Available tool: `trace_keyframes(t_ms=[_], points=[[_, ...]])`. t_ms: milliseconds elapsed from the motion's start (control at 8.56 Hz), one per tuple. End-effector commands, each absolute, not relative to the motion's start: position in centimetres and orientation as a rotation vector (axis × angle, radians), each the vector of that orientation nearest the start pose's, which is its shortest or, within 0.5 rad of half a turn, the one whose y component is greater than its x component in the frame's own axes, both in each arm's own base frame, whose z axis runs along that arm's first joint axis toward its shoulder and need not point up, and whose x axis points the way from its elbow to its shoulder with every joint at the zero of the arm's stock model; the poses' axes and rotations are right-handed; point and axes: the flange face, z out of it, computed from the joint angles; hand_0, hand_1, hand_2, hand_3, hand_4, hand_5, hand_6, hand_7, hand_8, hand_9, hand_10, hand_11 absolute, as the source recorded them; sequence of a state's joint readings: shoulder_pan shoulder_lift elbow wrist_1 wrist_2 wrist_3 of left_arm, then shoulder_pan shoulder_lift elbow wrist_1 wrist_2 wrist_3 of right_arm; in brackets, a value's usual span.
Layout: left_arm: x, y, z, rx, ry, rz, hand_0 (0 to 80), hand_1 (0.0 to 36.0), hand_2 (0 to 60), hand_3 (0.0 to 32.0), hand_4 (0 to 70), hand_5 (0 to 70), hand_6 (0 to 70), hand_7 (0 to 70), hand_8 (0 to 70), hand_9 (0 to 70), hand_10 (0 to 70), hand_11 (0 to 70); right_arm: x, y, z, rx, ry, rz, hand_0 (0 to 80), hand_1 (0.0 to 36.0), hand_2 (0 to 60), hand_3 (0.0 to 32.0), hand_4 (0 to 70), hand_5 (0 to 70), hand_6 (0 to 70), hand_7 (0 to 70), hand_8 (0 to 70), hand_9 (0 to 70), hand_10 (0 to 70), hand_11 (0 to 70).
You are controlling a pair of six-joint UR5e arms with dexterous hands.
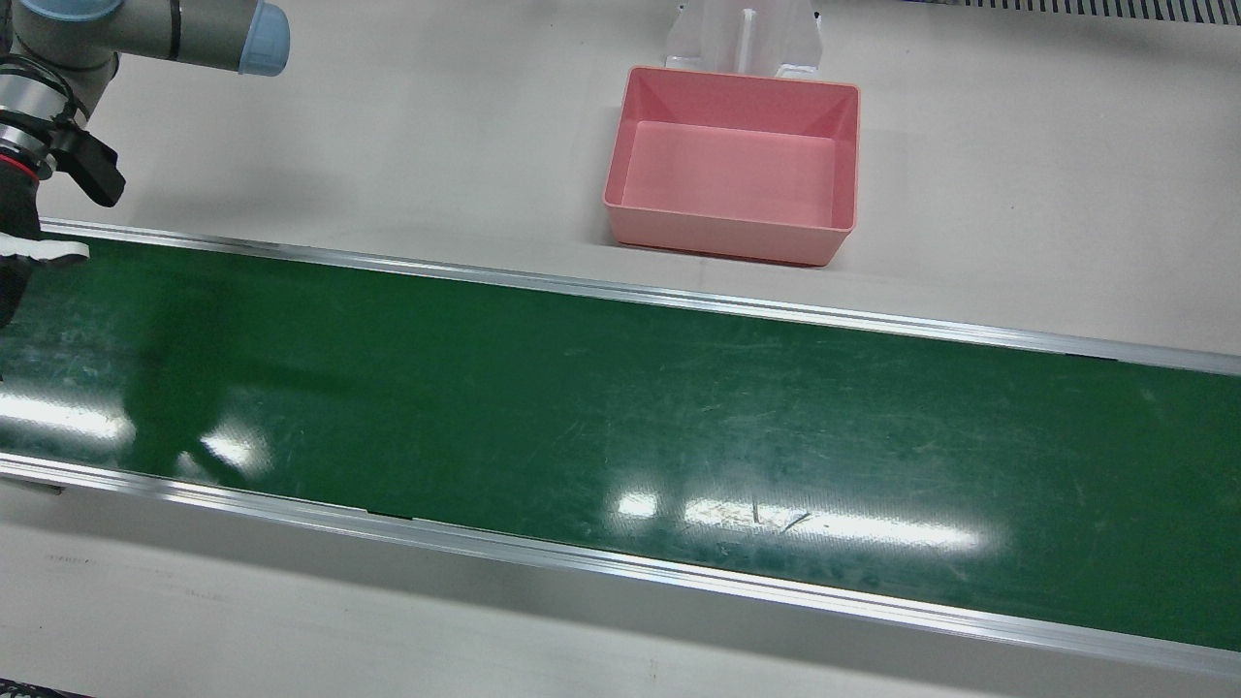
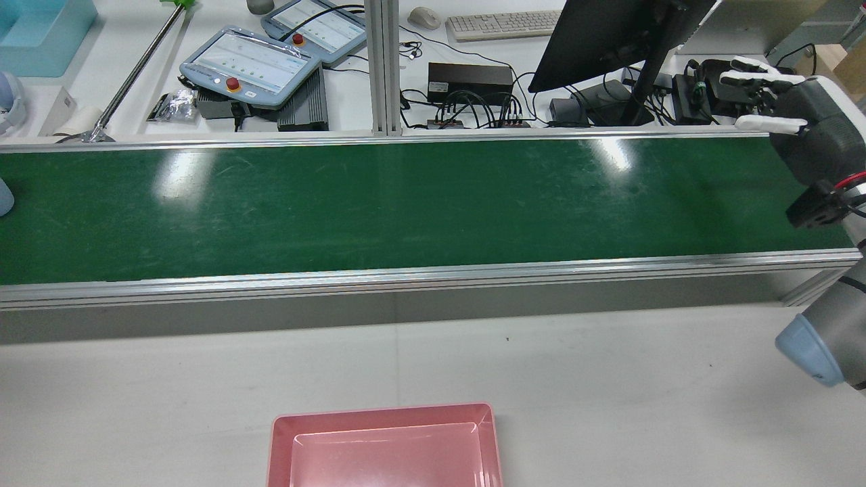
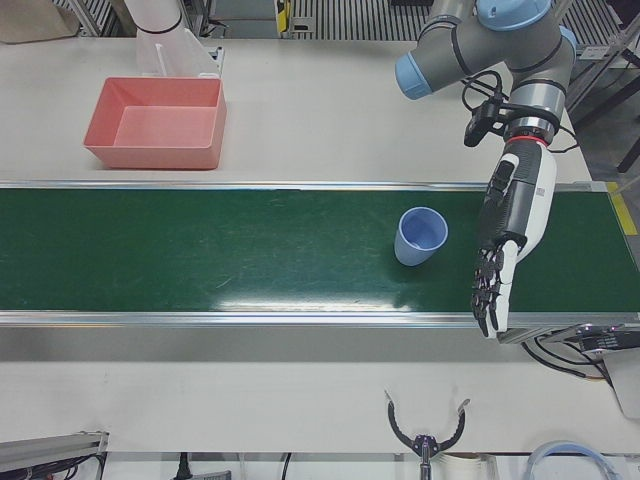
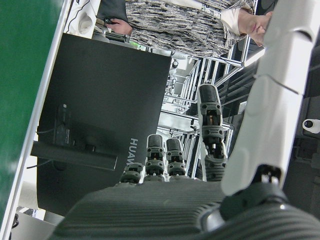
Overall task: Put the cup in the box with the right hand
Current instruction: 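Hold the right hand open beside the belt as the blue cup approaches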
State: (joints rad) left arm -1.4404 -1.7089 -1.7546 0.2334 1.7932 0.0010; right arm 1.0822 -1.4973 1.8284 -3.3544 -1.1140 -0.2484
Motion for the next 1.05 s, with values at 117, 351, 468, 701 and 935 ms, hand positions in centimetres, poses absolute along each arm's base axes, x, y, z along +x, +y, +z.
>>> trace_keyframes(t_ms=[117,351,468,701,935], points=[[-4.1,-54.6,55.1,-0.357,2.114,-1.938,0.0,0.0,0.0,0.0,0.0,0.0,0.0,0.0,0.0,0.0,0.0,0.0,-16.7,-51.9,52.3,-0.156,2.448,-2.233,56.5,16.6,3.1,0.0,30.5,6.4,6.5,22.4,11.5,20.7,2.3,5.1],[-4.1,-54.6,55.0,-0.357,2.116,-1.936,0.0,0.0,0.0,0.0,0.0,0.0,0.0,0.0,0.0,0.0,0.0,0.0,-18.4,-52.1,51.2,-0.127,2.464,-2.238,57.4,15.2,0.0,0.0,34.7,6.0,6.5,23.2,11.5,20.9,0.5,2.4],[-4.1,-54.6,54.8,-0.355,2.119,-1.932,0.0,0.0,0.0,0.0,0.0,0.0,0.0,0.0,0.0,0.0,0.0,0.0,-18.4,-52.1,51.1,-0.124,2.466,-2.237,57.3,17.3,5.2,0.0,26.6,6.5,6.2,21.2,11.4,20.3,0.4,2.4],[-4.1,-54.6,54.8,-0.355,2.119,-1.932,0.0,0.0,0.0,0.0,0.0,0.0,0.0,0.0,0.0,0.0,0.0,0.0,-18.8,-52.0,51.2,-0.119,2.472,-2.242,57.4,18.6,7.2,0.0,22.7,6.7,5.9,20.1,11.1,19.9,0.0,1.8],[-4.1,-54.6,54.9,-0.355,2.119,-1.932,0.0,0.0,0.0,0.0,0.0,0.0,0.0,0.0,0.0,0.0,0.0,0.0,-19.9,-51.7,51.6,-0.107,2.482,-2.261,56.7,18.4,7.6,0.0,22.8,6.6,6.0,20.4,11.2,20.0,0.0,1.9]])
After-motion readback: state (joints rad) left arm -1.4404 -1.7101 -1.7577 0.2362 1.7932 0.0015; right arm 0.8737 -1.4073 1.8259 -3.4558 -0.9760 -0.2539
